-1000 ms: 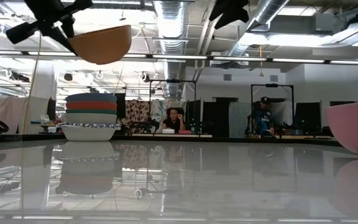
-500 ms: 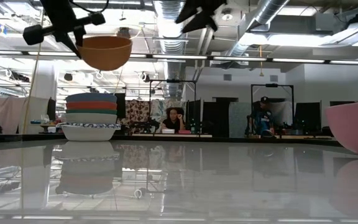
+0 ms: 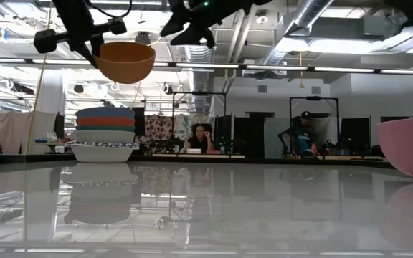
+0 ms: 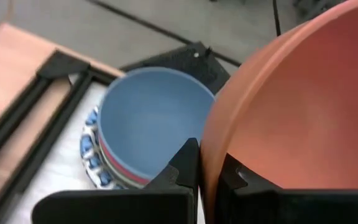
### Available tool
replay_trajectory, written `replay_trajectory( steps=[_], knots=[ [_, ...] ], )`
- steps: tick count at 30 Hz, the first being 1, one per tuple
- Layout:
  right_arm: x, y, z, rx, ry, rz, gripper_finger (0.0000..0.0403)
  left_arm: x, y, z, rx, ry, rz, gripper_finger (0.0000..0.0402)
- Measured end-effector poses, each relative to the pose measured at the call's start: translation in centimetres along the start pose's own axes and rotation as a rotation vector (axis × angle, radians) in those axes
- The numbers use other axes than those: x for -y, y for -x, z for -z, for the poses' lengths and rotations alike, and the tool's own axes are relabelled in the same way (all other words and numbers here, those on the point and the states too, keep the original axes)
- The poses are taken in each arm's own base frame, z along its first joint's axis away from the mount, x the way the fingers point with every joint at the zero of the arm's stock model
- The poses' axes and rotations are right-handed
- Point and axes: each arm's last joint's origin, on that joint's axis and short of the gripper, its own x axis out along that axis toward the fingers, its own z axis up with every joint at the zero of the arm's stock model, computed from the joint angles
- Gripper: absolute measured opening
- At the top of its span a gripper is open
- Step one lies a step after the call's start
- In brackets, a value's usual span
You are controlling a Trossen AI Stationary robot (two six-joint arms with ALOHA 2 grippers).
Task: Nest bowls inside each other
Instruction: Stack the brown bowl on top of the blue bowl
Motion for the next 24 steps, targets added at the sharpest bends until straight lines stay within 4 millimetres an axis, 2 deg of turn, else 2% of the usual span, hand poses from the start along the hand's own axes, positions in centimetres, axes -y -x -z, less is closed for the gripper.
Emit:
replay_trajectory(
  steps=[6, 12, 15, 21, 24],
  knots=[
    [-0.4, -0.8, 0.5, 0.040, 0.001, 0.090, 0.0218, 0.0, 0.0, -0.3, 0.084, -0.057, -0.014, 0.0000],
    [0.3, -1.1, -0.1, 0.117, 0.000, 0.120, 0.0218, 0.3, 0.0, -0.4, 0.119, -0.086, 0.001, 0.0000],
    [0.4, -1.1, -0.2, 0.116, 0.004, 0.121, 0.0218, 0.2, -0.1, -0.5, 0.109, -0.095, -0.009, 0.0000],
    [0.3, -1.1, 0.3, 0.073, 0.031, 0.124, 0.0218, -1.4, -0.8, -0.7, 0.023, -0.068, -0.136, 0.0000],
    [0.3, -1.1, 0.2, 0.083, 0.031, 0.119, 0.0218, -1.4, -0.9, -0.8, 0.025, -0.034, -0.135, 0.0000]
  ],
)
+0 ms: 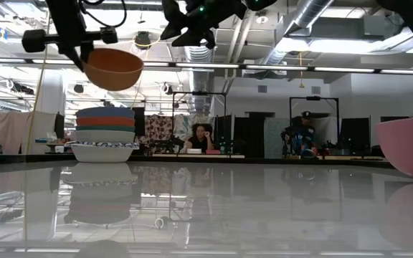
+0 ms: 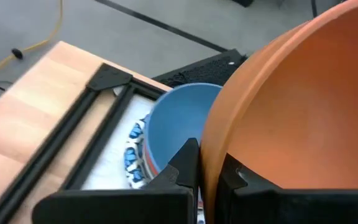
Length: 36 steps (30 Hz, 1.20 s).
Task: Nest bowls inside each other
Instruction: Stack the brown bowl on top of the blue bowl
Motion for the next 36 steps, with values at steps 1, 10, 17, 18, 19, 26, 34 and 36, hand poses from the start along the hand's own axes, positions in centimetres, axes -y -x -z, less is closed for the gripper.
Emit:
replay_trajectory(
  steps=[1, 10, 17, 18, 19, 26, 34, 36],
  knots=[
    [0.0, 0.0, 0.0, 0.004, 0.000, -0.002, 0.0218, 0.1, 0.0, 0.0, -0.003, 0.001, 0.010, 0.0000],
    [-0.5, -2.6, 1.8, 0.080, -0.020, -0.008, 0.0218, 1.4, 0.0, 0.2, 0.029, -0.041, 0.078, 0.0000],
    [-1.0, -4.9, 4.0, 0.000, 0.001, -0.005, 0.0218, 1.3, -0.1, 0.2, 0.046, -0.055, 0.067, 0.0000],
    [-1.1, -5.1, 4.3, -0.022, 0.007, -0.004, 0.0218, 1.3, 0.0, 0.2, 0.051, -0.055, 0.066, 0.0000],
    [-1.1, -5.3, 4.5, -0.036, 0.010, -0.005, 0.0218, 1.3, 0.0, 0.2, 0.054, -0.057, 0.066, 0.0000],
    [-0.7, -5.7, 5.0, -0.084, -0.010, -0.002, 0.0186, 1.4, 0.0, 0.2, 0.070, -0.054, 0.064, 0.0000],
    [0.1, -5.9, 5.2, -0.120, -0.052, -0.058, 0.0019, 1.8, 0.0, 0.1, 0.070, -0.094, 0.091, 0.0001],
    [0.2, -5.9, 5.2, -0.124, -0.072, -0.057, 0.0020, 1.8, 0.0, 0.1, 0.062, -0.120, 0.093, 0.0001]
  ],
)
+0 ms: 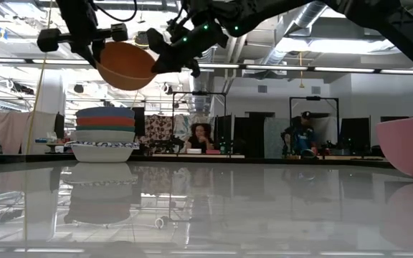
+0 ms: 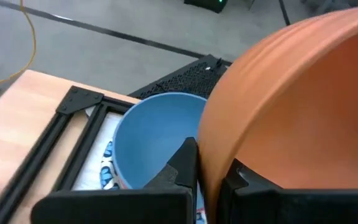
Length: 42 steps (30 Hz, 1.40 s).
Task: Nest bowls inside each other
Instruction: Stack the brown bowl on top of the blue bowl
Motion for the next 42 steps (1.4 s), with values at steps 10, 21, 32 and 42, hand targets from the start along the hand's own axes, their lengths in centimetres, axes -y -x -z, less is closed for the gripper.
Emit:
replay_trajectory(
  steps=[10, 21, 32, 42],
  knots=[
    [0.2, 0.2, -0.5, -0.039, -0.035, -0.072, 0.0011, -0.6, 0.7, -0.4, -0.063, -0.195, 0.057, 0.0088],
    [-0.1, 0.0, -2.3, 0.021, -0.070, -0.088, 0.0010, -2.9, 2.7, -2.4, -0.022, -0.177, 0.133, 0.0208],
    [0.5, -3.1, -1.1, -0.028, -0.158, -0.121, 0.0010, -5.5, 4.1, -3.3, -0.035, -0.179, 0.167, 0.0213],
    [1.1, -3.2, -0.6, -0.078, -0.153, -0.087, 0.0010, -5.3, 4.0, -3.2, -0.024, -0.289, 0.162, 0.0213]
  ],
)
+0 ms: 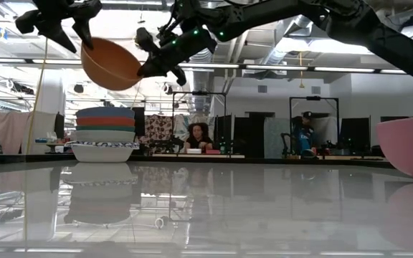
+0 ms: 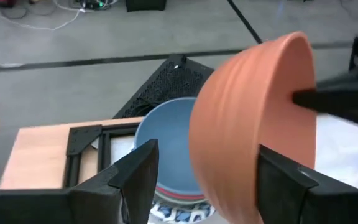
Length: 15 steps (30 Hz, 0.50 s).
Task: Nest bowls inside each other
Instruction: Stack the brown bowl on top of the blue bowl
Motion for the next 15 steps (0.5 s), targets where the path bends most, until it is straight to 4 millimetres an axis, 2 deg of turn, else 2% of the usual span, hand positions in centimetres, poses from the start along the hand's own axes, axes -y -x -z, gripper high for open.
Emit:
replay_trajectory(
  steps=[4, 10, 15],
  knots=[
    [0.1, -0.1, 0.2, -0.009, 0.010, 0.011, 0.0010, 0.6, -0.1, -0.2, -0.023, -0.077, 0.081, 0.0213],
    [0.6, -0.2, 0.0, 0.006, 0.012, 0.026, 0.0009, 1.7, -0.2, -1.1, 0.037, -0.024, 0.169, 0.0227],
    [0.1, -0.2, -0.1, 0.031, 0.013, 0.003, 0.0009, 2.1, -0.1, -1.4, 0.027, -0.012, 0.251, 0.0240]
  ],
)
